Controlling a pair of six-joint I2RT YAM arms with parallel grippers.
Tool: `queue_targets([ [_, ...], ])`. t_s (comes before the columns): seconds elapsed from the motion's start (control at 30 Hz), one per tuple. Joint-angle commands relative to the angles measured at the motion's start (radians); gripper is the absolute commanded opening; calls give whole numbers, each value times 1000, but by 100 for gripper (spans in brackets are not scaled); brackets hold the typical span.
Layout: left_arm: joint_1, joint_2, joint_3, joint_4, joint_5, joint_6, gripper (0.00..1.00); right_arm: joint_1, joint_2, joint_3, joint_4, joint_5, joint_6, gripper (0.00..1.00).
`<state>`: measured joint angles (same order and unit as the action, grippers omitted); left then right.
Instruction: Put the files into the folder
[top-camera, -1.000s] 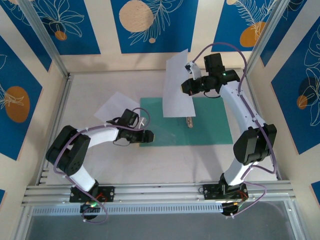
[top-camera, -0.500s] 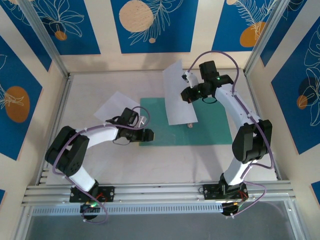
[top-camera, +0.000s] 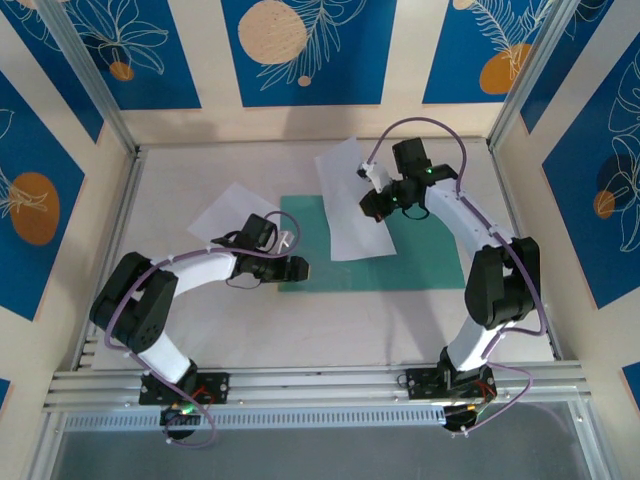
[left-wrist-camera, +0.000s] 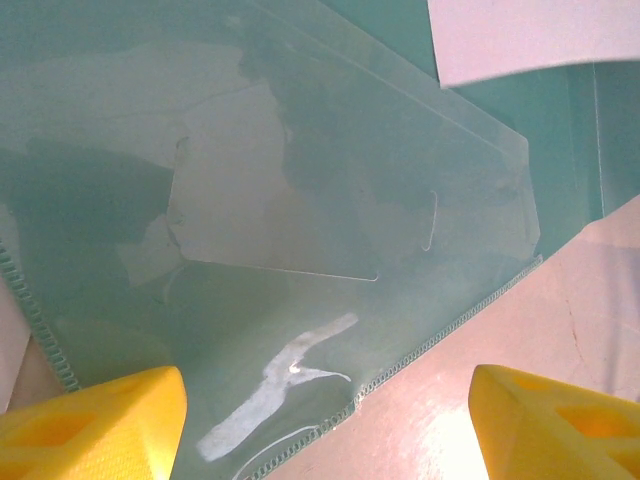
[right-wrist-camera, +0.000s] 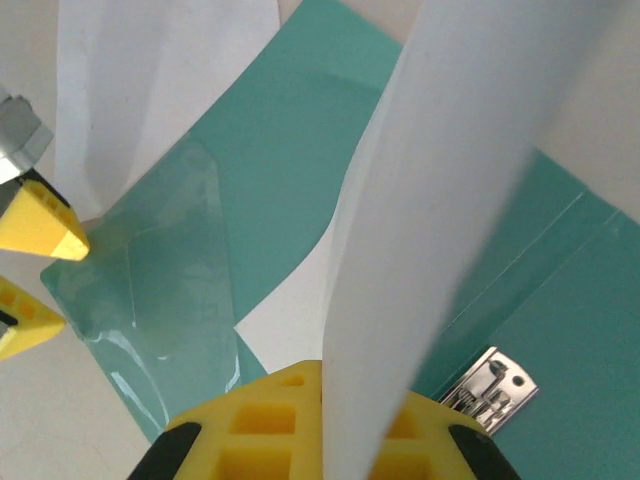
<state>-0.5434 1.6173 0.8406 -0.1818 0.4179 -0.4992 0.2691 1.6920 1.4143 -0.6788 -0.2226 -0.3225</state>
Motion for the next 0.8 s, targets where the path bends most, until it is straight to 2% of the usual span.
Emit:
queue_targets([
  [0.0, 11, -2, 18, -21, 26, -9, 75, 6, -54, -26, 45, -53, -60, 4],
  [0.77, 11, 1, 25, -42, 24, -7, 75, 2, -80, -113, 126, -129, -77, 4],
])
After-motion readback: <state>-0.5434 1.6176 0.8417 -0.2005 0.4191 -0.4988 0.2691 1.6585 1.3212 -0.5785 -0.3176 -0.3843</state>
